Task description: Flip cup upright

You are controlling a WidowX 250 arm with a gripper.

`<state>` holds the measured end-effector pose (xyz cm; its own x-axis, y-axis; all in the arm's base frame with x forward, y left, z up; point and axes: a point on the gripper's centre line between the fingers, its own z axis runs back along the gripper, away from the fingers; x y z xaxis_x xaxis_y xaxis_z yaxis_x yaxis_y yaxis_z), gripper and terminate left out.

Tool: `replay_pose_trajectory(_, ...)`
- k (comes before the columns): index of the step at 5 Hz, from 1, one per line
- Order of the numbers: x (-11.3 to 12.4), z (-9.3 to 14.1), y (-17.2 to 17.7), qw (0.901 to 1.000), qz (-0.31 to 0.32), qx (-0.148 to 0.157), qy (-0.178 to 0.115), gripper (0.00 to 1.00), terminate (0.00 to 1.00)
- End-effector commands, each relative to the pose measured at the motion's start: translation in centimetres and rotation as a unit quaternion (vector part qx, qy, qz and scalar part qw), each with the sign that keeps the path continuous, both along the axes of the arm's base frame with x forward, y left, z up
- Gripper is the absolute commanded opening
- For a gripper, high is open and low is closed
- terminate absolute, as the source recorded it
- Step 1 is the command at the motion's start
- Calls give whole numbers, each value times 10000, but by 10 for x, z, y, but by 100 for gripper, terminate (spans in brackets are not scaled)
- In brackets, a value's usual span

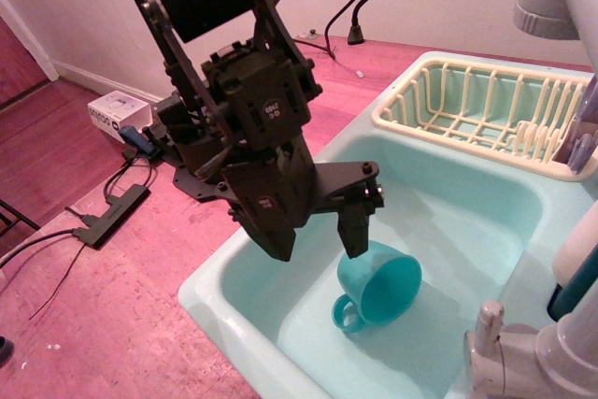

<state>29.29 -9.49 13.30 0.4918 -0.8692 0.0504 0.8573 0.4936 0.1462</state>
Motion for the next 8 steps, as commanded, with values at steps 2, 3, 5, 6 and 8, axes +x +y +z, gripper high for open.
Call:
replay_pose_trajectory(2, 8, 3, 5, 9968, -792, 71, -82, 100, 0)
replay_pose_trajectory(3, 20, 5, 4, 9915, -1292, 82, -93, 100, 0)
replay_pose_trajectory(5, 24, -5, 7, 9843, -1748, 71, -227, 100, 0)
replay_pose_trajectory(6, 27, -14, 3, 9831, -1827, 28, -135, 100, 0)
replay_pose_trajectory(8, 15, -45, 9, 9832, -1795, 143, 296, 100, 0)
